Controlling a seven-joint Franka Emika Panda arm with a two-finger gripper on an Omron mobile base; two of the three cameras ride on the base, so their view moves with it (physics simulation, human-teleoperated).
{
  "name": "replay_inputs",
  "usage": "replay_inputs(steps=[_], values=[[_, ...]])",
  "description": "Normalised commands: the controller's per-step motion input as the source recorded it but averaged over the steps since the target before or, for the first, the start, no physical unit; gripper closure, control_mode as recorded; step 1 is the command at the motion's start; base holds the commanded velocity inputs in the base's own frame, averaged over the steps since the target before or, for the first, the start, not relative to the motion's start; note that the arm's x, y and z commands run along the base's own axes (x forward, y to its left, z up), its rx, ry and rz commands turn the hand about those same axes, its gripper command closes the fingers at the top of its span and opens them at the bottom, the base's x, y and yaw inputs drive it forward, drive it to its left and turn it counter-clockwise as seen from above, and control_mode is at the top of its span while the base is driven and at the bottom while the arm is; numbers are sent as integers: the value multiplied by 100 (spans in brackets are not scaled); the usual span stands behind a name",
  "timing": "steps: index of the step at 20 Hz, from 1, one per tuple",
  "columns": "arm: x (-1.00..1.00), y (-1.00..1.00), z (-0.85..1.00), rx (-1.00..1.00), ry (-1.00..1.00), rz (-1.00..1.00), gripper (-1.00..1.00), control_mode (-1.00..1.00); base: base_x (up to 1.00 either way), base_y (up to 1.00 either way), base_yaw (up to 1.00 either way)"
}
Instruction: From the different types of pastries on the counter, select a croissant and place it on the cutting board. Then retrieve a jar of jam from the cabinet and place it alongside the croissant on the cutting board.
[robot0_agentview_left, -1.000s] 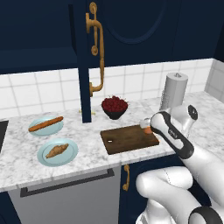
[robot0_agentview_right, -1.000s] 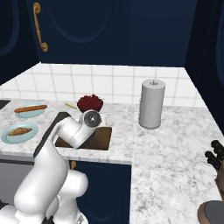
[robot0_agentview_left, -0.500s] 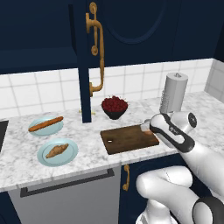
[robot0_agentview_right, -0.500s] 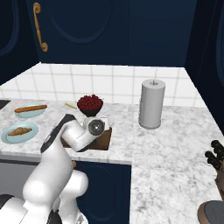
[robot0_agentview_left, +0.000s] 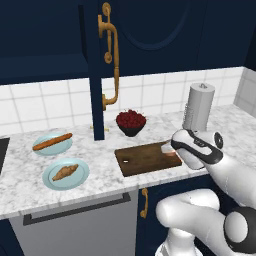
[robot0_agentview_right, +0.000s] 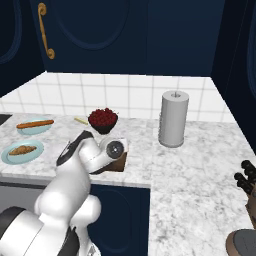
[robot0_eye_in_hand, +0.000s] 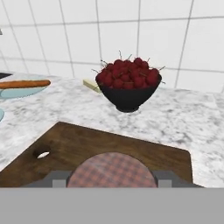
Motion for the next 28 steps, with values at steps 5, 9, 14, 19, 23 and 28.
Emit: replay_inputs(steps=[5,9,14,19,23,28], values=[[8,-3,-39,0,-1,0,100,-100,0,0,0],[23,-3,-36,0,-2,0,100,-100,0,0,0],[50,0,-15,0,-2,0,100,-100,0,0,0],[22,0,-42,0,-4,0,100,-100,0,0,0],[38,6,-41,0,-8,0,100,-100,0,0,0],[26,13,-43,2,-4,0,100,-100,0,0,0]])
